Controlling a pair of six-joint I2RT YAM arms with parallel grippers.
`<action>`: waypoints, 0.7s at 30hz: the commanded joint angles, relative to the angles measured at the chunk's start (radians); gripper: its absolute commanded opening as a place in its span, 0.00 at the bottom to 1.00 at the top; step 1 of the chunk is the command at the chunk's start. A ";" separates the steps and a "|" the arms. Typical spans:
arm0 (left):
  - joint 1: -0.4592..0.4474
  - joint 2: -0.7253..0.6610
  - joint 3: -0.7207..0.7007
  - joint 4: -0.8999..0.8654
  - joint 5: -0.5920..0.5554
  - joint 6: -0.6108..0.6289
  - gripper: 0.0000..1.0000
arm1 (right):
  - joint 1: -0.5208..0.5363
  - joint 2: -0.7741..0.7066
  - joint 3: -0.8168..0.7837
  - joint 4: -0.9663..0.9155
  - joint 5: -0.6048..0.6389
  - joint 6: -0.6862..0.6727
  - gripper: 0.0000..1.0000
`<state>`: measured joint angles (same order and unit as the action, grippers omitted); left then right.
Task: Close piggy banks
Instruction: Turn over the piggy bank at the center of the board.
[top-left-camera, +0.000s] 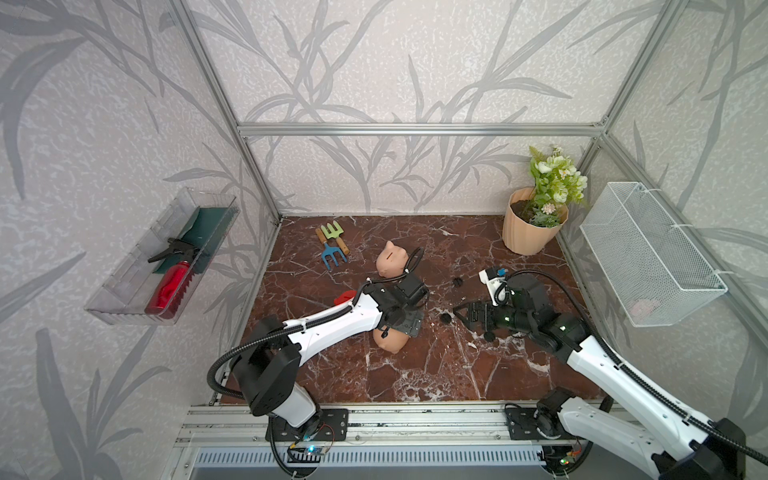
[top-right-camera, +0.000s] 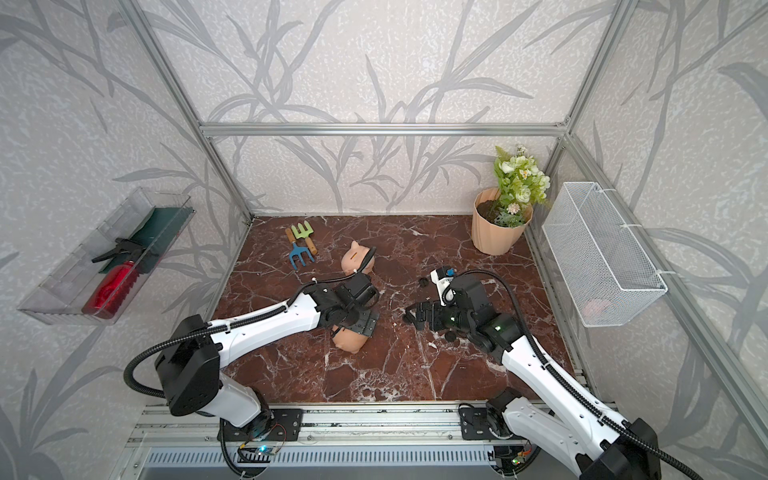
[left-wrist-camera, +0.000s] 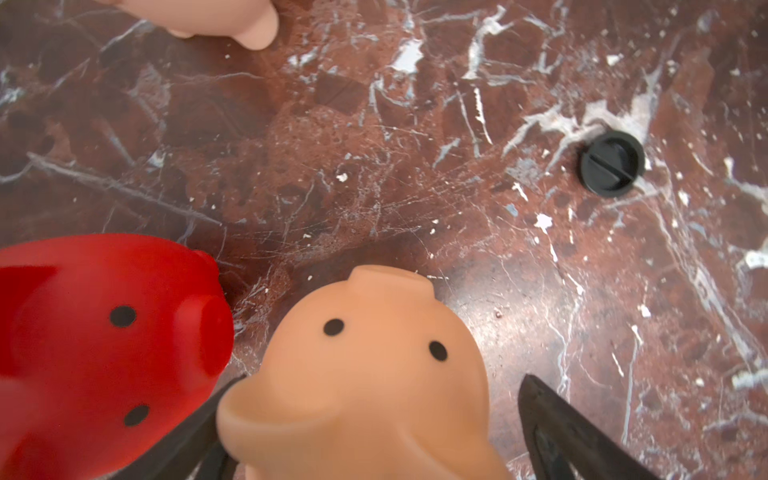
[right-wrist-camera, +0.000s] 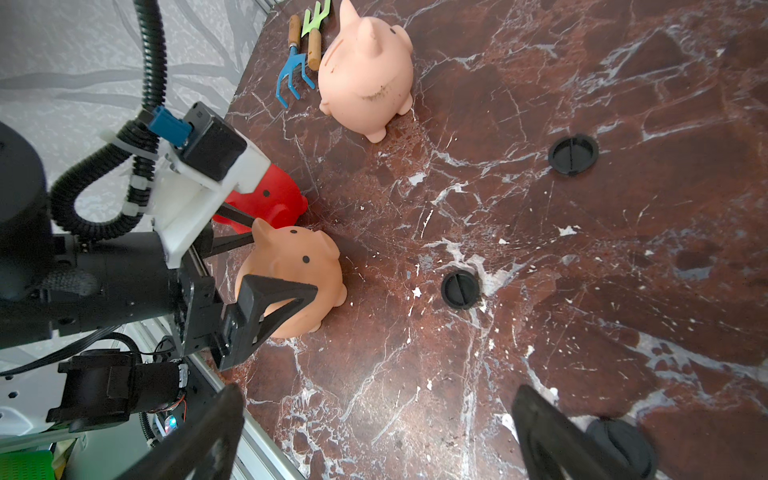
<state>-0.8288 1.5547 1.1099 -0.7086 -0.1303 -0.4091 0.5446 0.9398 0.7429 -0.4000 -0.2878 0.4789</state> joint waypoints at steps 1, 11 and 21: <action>0.011 -0.033 0.010 -0.044 0.032 0.130 1.00 | 0.006 -0.013 -0.005 -0.023 0.003 0.007 0.99; 0.035 -0.018 0.038 -0.052 0.007 0.205 0.99 | 0.005 -0.016 0.004 -0.033 0.001 0.010 0.99; 0.060 -0.022 0.015 -0.006 0.095 0.201 0.86 | 0.006 -0.015 -0.003 -0.036 0.004 0.014 0.99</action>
<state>-0.7795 1.5448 1.1122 -0.7208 -0.0776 -0.2192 0.5446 0.9363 0.7429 -0.4175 -0.2878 0.4862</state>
